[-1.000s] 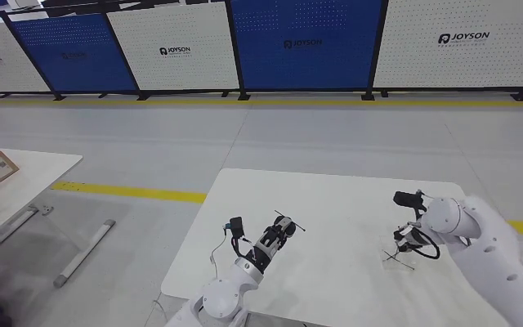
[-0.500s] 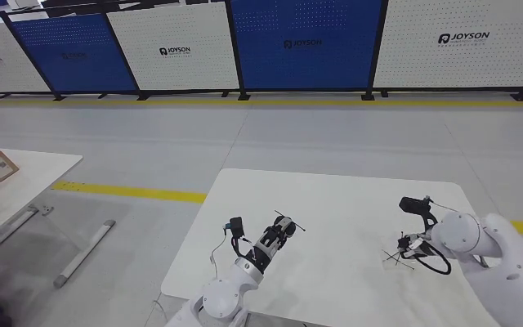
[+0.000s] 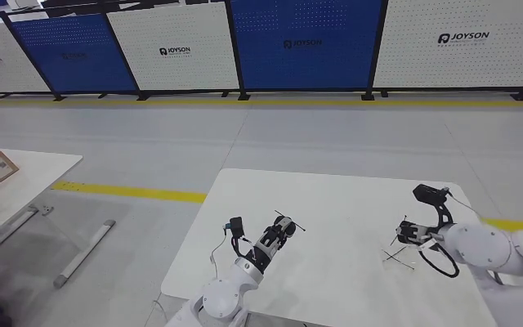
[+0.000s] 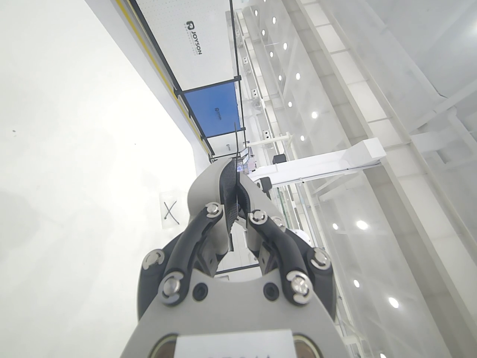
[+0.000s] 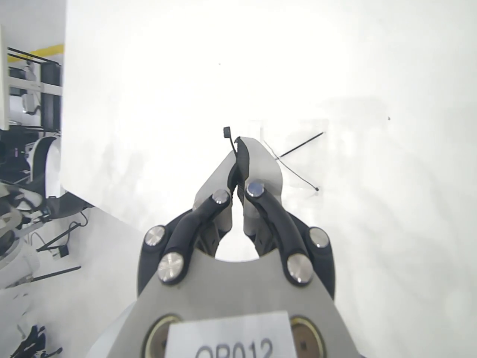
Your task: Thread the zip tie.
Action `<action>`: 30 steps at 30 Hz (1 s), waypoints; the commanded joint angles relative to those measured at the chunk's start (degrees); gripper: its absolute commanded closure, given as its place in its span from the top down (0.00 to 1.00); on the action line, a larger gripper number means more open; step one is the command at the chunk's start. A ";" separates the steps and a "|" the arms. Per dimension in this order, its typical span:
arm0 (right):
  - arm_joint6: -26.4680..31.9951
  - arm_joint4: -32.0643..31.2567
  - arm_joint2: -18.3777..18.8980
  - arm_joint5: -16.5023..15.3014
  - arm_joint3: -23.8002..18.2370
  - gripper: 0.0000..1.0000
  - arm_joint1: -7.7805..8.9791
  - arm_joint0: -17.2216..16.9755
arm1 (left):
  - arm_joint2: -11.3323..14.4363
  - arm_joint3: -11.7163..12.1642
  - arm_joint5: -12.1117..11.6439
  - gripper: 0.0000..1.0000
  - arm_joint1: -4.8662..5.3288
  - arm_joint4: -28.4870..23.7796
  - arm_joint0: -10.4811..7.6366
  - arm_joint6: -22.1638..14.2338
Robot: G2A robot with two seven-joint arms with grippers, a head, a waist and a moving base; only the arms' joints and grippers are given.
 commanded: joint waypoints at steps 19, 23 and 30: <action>0.86 0.04 0.30 0.00 -1.75 0.00 0.04 -1.41 | 0.87 0.65 -0.51 0.00 -0.33 4.45 -0.09 4.72; 0.86 0.04 0.30 0.00 -1.75 0.00 0.04 -1.41 | 3.68 3.58 -0.64 0.00 -1.17 14.61 -1.71 15.03; 0.86 0.04 0.30 0.00 -1.75 0.00 0.04 -1.41 | 5.20 4.96 -1.40 0.00 -1.52 16.51 -2.17 16.50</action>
